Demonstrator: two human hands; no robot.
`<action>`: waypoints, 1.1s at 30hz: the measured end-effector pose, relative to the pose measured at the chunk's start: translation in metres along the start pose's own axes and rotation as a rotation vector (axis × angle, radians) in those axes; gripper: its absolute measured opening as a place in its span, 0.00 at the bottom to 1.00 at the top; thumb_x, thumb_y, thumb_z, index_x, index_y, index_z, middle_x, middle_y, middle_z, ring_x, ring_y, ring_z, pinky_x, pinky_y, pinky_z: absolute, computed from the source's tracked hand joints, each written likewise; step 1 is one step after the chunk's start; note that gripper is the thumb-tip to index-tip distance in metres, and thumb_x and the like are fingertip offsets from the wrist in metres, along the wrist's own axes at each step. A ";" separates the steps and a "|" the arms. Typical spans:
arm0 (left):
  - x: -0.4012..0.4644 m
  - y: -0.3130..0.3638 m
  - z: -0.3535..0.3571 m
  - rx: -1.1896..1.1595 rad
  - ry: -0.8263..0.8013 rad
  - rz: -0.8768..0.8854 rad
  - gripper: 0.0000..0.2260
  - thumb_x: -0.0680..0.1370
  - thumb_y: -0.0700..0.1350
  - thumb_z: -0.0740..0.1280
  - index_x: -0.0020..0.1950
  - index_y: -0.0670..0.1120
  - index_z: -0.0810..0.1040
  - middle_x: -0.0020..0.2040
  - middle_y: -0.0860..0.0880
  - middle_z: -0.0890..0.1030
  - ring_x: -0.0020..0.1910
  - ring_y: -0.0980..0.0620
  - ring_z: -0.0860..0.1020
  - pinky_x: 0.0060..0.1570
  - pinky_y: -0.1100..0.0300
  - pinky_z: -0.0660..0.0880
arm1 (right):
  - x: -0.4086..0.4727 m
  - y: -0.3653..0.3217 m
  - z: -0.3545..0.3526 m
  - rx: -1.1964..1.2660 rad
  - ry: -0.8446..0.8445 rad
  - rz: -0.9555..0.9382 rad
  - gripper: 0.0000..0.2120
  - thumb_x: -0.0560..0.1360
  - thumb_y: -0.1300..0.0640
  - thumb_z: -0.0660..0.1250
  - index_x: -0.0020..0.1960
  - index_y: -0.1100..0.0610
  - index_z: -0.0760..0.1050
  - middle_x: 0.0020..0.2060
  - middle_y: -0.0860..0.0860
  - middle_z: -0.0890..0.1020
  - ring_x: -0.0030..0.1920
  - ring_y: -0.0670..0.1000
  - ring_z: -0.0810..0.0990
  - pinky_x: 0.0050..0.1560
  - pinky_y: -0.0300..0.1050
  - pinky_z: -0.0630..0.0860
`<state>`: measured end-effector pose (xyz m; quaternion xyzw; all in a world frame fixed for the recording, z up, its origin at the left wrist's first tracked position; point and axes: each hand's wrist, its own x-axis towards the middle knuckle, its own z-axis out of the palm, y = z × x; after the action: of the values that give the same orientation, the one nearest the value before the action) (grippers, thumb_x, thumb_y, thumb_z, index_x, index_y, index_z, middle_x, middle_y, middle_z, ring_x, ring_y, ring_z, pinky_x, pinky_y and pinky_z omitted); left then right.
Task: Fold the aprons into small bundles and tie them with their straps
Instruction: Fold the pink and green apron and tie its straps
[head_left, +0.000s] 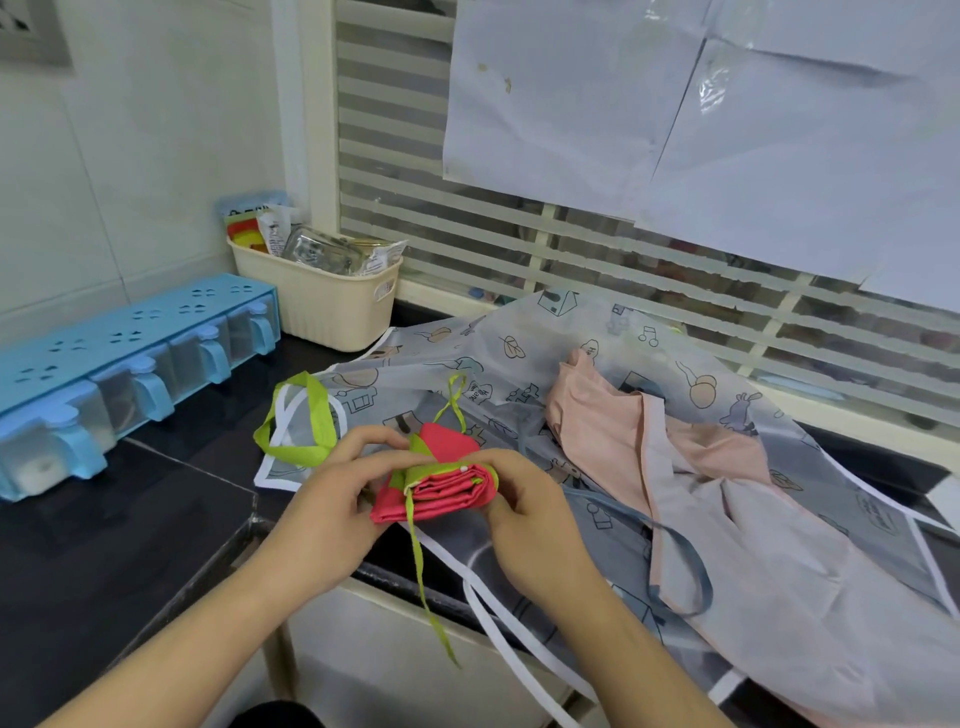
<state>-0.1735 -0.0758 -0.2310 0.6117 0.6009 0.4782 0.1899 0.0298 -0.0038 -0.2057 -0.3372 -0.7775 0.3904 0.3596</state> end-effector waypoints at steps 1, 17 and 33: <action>0.000 0.003 0.001 0.007 0.018 -0.003 0.26 0.73 0.32 0.78 0.60 0.62 0.85 0.62 0.61 0.73 0.41 0.50 0.78 0.43 0.64 0.74 | -0.002 0.001 -0.002 -0.018 0.005 -0.027 0.21 0.79 0.71 0.64 0.54 0.45 0.83 0.54 0.43 0.83 0.60 0.45 0.81 0.62 0.41 0.75; 0.032 0.063 0.042 -0.240 0.124 0.175 0.31 0.69 0.22 0.76 0.54 0.59 0.87 0.63 0.56 0.75 0.52 0.50 0.84 0.51 0.56 0.82 | -0.007 -0.001 -0.062 0.157 0.259 -0.212 0.19 0.66 0.72 0.80 0.51 0.53 0.88 0.61 0.51 0.81 0.62 0.47 0.81 0.56 0.36 0.79; 0.130 0.145 0.131 -0.477 -0.073 0.214 0.19 0.69 0.27 0.77 0.51 0.48 0.89 0.71 0.58 0.75 0.63 0.56 0.81 0.56 0.67 0.78 | 0.022 0.008 -0.202 0.080 0.350 -0.172 0.16 0.69 0.73 0.78 0.47 0.53 0.88 0.67 0.47 0.78 0.62 0.41 0.81 0.53 0.33 0.77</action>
<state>-0.0102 0.0588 -0.1296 0.6264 0.3959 0.6015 0.2985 0.1866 0.0909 -0.1180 -0.3177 -0.7129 0.3244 0.5344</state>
